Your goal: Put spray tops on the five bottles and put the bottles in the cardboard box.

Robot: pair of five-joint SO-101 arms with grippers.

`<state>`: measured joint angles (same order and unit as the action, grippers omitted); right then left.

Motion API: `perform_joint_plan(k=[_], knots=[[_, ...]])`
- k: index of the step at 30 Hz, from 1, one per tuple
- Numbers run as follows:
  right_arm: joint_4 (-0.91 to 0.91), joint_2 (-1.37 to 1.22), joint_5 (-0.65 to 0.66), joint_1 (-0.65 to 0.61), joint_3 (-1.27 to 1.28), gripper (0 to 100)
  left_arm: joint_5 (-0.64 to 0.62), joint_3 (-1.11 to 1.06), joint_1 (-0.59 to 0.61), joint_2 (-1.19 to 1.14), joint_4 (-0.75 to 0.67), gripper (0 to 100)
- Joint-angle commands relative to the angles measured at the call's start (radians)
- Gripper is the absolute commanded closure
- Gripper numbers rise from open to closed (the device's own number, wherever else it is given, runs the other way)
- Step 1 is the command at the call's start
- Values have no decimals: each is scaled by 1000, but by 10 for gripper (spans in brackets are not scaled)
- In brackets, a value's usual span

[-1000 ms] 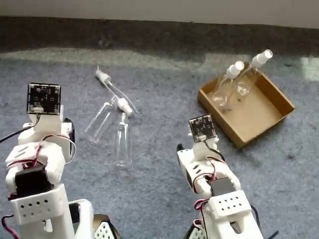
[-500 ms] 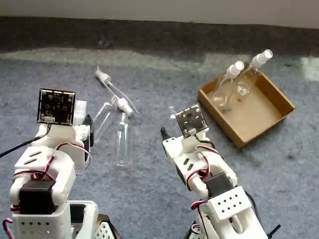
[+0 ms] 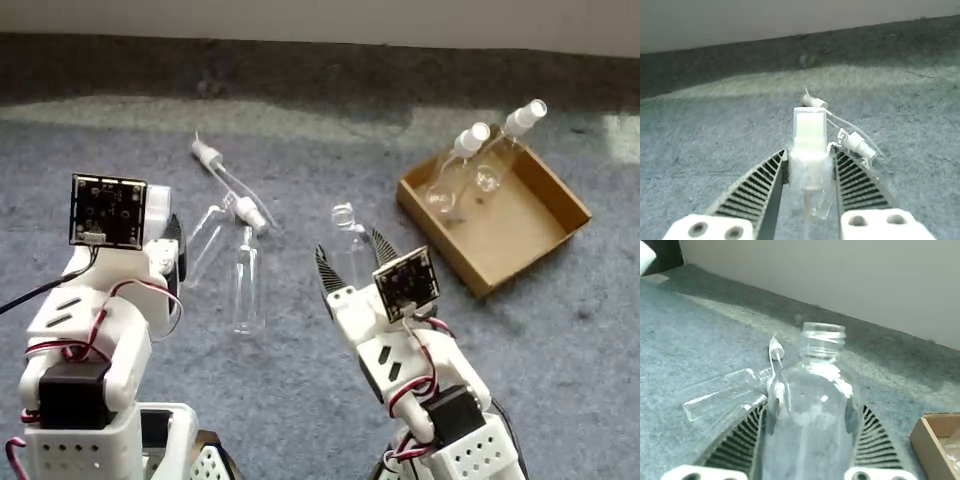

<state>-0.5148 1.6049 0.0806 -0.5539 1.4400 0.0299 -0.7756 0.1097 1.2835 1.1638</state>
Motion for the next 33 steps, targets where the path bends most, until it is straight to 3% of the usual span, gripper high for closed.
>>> perform_joint_plan(k=[1, 6, 20, 29, 33], knots=[[30, 81, -11, 15, 35, 875, -32, 54, -79, 10, -92, 995], [31, 213, -11, 18, 140, 875, -256, 84, -177, 10, -120, 995], [31, 234, -11, 13, 220, 875, -265, 113, -510, 1, -433, 995], [31, 234, -11, 13, 220, 875, -276, -38, -526, 8, -891, 995], [31, 236, -11, 13, 217, 875, -453, -56, -509, 10, -964, 995]])
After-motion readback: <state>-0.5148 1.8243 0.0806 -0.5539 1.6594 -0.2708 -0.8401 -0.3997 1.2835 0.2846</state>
